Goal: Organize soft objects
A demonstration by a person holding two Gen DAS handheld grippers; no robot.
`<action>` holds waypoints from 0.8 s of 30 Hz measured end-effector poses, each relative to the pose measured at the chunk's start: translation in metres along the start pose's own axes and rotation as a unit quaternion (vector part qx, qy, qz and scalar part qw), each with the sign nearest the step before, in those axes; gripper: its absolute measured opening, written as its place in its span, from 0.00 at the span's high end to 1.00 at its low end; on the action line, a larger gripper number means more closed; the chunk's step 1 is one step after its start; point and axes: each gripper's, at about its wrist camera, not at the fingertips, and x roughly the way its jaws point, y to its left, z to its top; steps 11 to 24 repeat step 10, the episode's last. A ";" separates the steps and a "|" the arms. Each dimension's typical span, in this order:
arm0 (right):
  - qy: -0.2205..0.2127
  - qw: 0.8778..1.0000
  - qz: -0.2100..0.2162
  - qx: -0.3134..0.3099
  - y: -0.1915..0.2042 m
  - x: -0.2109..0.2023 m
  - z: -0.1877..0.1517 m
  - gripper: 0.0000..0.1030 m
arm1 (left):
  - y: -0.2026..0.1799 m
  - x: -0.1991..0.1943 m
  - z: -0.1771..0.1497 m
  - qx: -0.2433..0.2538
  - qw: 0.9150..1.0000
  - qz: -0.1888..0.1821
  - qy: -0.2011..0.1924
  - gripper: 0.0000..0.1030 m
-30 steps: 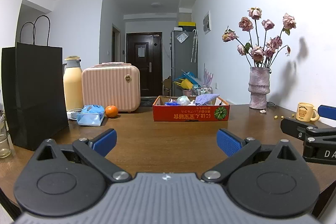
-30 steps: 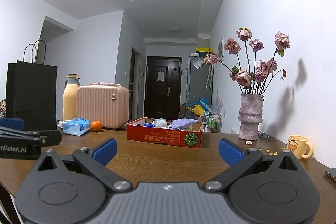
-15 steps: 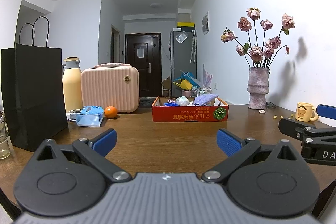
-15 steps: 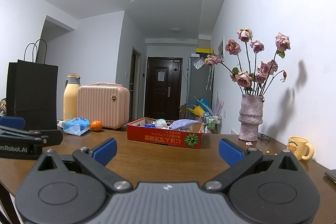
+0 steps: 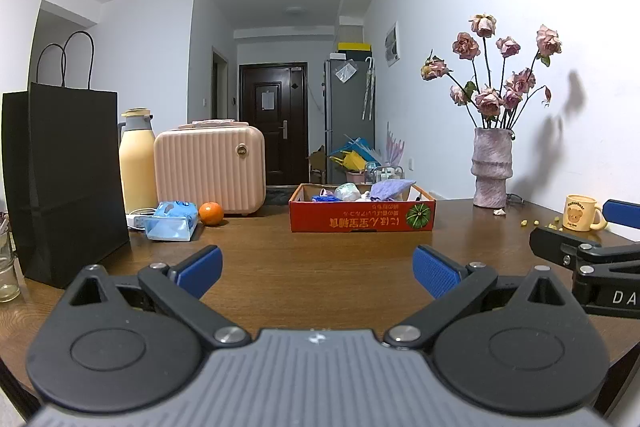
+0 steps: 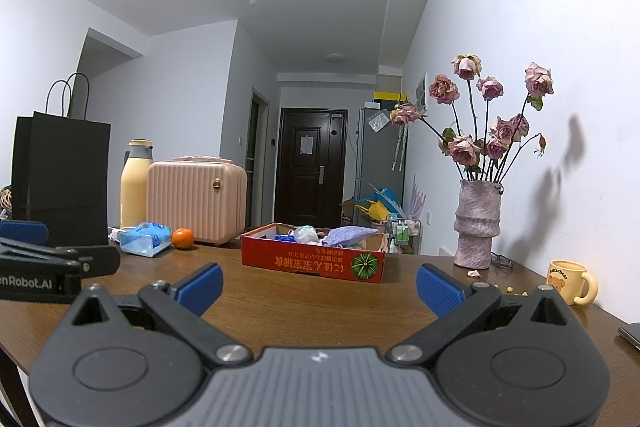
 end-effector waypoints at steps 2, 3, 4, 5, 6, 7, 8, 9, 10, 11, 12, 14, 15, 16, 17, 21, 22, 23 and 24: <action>0.000 1.000 0.000 0.000 -0.001 0.000 0.000 0.00 | 0.000 0.000 0.000 0.000 1.000 0.001 0.000 0.00; 0.000 1.000 0.000 0.000 -0.001 0.000 0.000 0.00 | 0.000 0.001 0.000 -0.001 1.000 0.001 0.001 0.00; 0.000 1.000 0.000 0.000 -0.001 0.000 0.000 0.00 | 0.001 0.001 0.000 -0.001 1.000 0.000 0.001 0.00; 0.000 1.000 0.000 -0.001 -0.001 0.000 0.000 0.00 | 0.001 0.001 0.000 -0.001 1.000 0.000 0.001 0.00; 0.000 1.000 0.000 -0.001 -0.001 0.000 0.000 0.00 | 0.000 0.001 0.000 -0.001 1.000 0.001 0.001 0.00; 0.001 1.000 0.000 -0.001 -0.001 0.000 0.000 0.00 | 0.000 0.001 0.000 0.000 1.000 0.001 0.002 0.00; 0.001 1.000 0.000 -0.001 0.000 0.000 0.000 0.00 | 0.000 0.001 0.000 0.000 1.000 0.000 0.002 0.00; 0.003 1.000 0.000 0.000 -0.001 0.001 0.000 0.00 | 0.000 0.001 -0.001 0.000 1.000 -0.004 0.003 0.00; 0.005 1.000 0.001 0.001 -0.002 0.003 -0.001 0.00 | 0.000 0.001 -0.001 0.000 1.000 -0.005 0.003 0.00; 0.005 1.000 0.001 0.001 -0.002 0.003 -0.001 0.00 | 0.000 0.001 -0.001 0.000 1.000 -0.005 0.003 0.00; 0.005 1.000 0.001 0.001 -0.002 0.003 -0.001 0.00 | 0.000 0.001 -0.001 0.000 1.000 -0.005 0.003 0.00; 0.005 1.000 0.001 0.001 -0.002 0.003 -0.001 0.00 | 0.000 0.001 -0.001 0.000 1.000 -0.005 0.003 0.00; 0.005 1.000 0.001 0.001 -0.002 0.003 -0.001 0.00 | 0.000 0.001 -0.001 0.000 1.000 -0.005 0.003 0.00; 0.005 1.000 0.001 0.001 -0.002 0.003 -0.001 0.00 | 0.000 0.001 -0.001 0.000 1.000 -0.005 0.003 0.00; 0.005 1.000 0.001 0.001 -0.002 0.003 -0.001 0.00 | 0.000 0.001 -0.001 0.000 1.000 -0.005 0.003 0.00; 0.005 1.000 0.001 0.001 -0.002 0.003 -0.001 0.00 | 0.000 0.001 -0.001 0.000 1.000 -0.005 0.003 0.00; 0.005 1.000 0.001 0.001 -0.002 0.003 -0.001 0.00 | 0.000 0.001 -0.001 0.000 1.000 -0.005 0.003 0.00; 0.005 1.000 0.001 0.001 -0.002 0.003 -0.001 0.00 | 0.000 0.001 -0.001 0.000 1.000 -0.005 0.003 0.00; 0.005 1.000 0.001 0.001 -0.002 0.003 -0.001 0.00 | 0.000 0.001 -0.001 0.000 1.000 -0.005 0.003 0.00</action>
